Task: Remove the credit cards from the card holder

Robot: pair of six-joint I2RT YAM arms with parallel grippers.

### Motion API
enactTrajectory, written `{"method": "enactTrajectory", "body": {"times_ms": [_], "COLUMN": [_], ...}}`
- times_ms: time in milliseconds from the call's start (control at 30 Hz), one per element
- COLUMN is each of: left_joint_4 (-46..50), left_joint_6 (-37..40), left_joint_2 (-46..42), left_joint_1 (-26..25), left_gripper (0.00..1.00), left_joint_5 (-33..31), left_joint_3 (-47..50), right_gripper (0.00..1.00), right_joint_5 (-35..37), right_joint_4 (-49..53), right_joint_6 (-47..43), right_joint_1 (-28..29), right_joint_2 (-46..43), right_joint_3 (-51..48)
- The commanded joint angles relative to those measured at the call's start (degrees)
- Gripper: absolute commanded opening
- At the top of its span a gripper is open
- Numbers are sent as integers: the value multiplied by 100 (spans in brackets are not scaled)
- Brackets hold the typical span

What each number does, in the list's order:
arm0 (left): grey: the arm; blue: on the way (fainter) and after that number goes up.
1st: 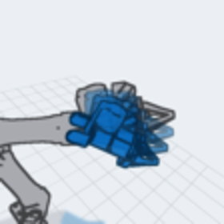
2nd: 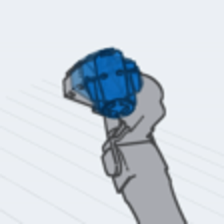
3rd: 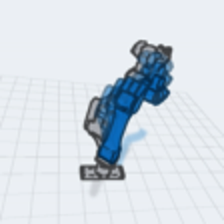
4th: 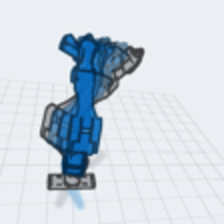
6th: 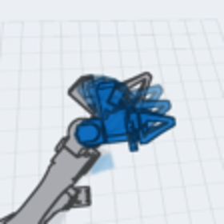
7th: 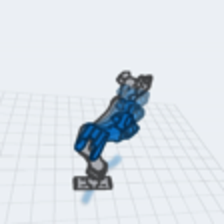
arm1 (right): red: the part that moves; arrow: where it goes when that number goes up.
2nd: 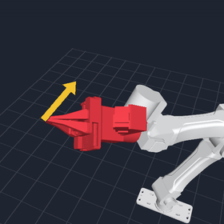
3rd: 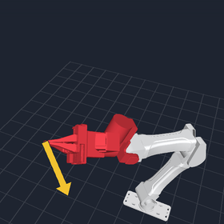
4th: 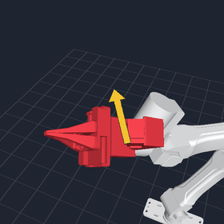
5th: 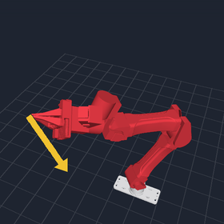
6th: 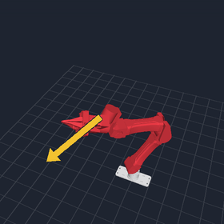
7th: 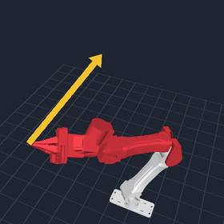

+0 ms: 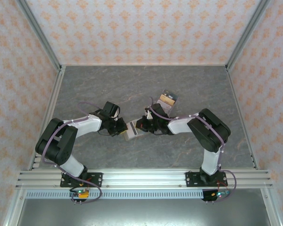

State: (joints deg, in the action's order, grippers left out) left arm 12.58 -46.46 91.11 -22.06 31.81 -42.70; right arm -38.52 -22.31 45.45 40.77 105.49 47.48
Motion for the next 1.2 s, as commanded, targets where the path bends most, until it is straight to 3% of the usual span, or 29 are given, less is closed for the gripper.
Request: {"method": "enactTrajectory", "body": {"times_ms": [0, 433, 567, 700, 1167], "left_joint_4": [310, 296, 297, 274, 290], "left_joint_6": [99, 137, 146, 137, 137], "left_joint_2": [26, 3, 34, 104, 135], "left_joint_1": [-9, 49, 44, 44, 44], "left_gripper": [14, 13, 13, 13, 13], "left_joint_5": [21, 70, 75, 83, 84], "left_joint_3": [113, 131, 114, 77, 53], "right_gripper": [0, 0, 16, 23, 23], "right_joint_5": [117, 303, 232, 183, 29], "right_joint_4": [-160, 380, 766, 1063, 1141], "right_joint_6": [-151, -227, -304, -366, -385], "right_joint_1": [73, 36, 45, 95, 168], "right_joint_2": [-372, -479, -687, -816, -451], "right_joint_3": [-89, -142, -233, -292, -108]}}
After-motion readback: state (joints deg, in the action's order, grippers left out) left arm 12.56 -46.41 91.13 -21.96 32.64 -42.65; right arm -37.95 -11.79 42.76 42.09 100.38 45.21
